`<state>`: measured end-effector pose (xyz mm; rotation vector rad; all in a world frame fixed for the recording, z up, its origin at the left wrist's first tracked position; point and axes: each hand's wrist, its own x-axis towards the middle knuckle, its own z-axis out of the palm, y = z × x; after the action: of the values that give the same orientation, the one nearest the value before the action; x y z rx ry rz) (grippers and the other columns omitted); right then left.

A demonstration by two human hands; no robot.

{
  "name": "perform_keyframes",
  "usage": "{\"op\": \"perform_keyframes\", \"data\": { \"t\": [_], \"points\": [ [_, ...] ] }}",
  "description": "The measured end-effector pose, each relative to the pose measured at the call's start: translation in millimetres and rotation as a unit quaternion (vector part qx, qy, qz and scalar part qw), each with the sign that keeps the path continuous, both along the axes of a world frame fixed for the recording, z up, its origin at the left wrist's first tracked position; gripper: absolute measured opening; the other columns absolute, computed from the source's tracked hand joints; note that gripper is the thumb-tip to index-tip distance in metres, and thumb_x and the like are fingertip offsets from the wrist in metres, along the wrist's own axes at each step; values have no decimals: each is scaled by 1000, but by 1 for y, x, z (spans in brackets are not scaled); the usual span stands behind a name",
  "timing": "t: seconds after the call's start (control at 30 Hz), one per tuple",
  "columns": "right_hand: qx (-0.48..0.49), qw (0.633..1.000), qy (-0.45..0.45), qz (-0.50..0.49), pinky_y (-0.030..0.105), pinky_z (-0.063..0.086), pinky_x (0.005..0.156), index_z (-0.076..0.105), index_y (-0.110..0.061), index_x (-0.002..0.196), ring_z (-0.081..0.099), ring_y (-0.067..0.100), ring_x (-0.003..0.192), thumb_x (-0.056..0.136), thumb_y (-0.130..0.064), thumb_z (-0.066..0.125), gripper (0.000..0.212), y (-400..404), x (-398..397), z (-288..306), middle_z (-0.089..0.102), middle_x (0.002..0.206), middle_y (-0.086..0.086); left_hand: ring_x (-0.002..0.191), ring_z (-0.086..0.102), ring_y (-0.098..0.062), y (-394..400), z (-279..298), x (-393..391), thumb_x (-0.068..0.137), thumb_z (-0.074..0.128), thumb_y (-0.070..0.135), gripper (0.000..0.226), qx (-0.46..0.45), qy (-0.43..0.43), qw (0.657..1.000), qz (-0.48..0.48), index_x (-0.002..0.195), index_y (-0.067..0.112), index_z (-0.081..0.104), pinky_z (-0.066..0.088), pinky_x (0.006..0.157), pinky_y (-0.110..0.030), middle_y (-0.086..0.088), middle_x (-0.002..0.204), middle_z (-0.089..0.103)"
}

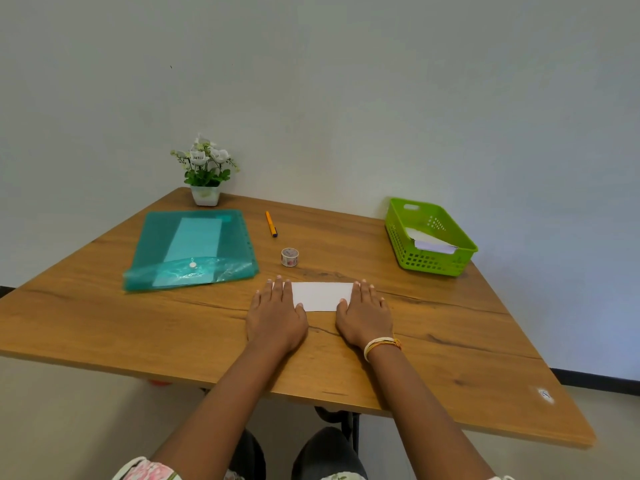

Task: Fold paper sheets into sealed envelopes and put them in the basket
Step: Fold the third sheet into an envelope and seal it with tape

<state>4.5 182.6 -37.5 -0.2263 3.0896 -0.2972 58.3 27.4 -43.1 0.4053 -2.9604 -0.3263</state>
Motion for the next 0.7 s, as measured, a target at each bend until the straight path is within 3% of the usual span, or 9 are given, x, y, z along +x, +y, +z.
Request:
{"op": "perform_keyframes", "data": {
  "t": [0.17, 0.33, 0.43, 0.57, 0.7],
  "points": [
    [-14, 999, -1, -29, 41, 6, 120, 7, -10, 154, 2, 23, 150, 100, -43, 20, 65, -4, 1, -1, 2, 163, 7, 148, 1, -21, -1, -1, 4, 97, 21, 54, 72, 31, 19, 999, 33, 153, 12, 5, 5, 120, -39, -6, 161, 2],
    [-45, 994, -5, -95, 42, 6, 120, 9, -6, 154, 3, 25, 149, 101, -41, 21, 64, 2, -3, 4, 3, 162, 10, 148, 1, -21, -5, 2, 6, 96, 24, 56, 72, 23, 21, 999, -15, 153, 16, 7, 4, 119, -43, -4, 162, -1],
    [-64, 990, 24, -121, 44, 7, 120, 15, -6, 153, 5, 25, 149, 101, -40, 23, 63, 5, -2, 7, 9, 162, 10, 147, 8, -20, -11, 3, 7, 97, 31, 52, 65, 22, 28, 998, -52, 152, 19, 18, 8, 118, -44, -4, 161, 10],
    [-66, 985, 147, -63, 45, 10, 119, 29, -9, 149, 14, 25, 148, 100, -37, 31, 56, -9, 8, 9, 24, 158, 9, 139, 31, -19, -25, 9, 13, 96, 45, 40, 50, 77, 65, 991, -83, 143, 23, 40, 25, 114, -40, -2, 152, 34],
    [-113, 979, 165, 40, 39, 23, 118, 40, -11, 142, 28, 23, 143, 95, -26, 45, 49, -46, 22, 10, 38, 151, 9, 116, 52, -15, -51, 16, 25, 92, 54, 21, 30, 118, 150, 978, -86, 121, 20, 62, 44, 94, -31, 0, 132, 55]
  ]
}}
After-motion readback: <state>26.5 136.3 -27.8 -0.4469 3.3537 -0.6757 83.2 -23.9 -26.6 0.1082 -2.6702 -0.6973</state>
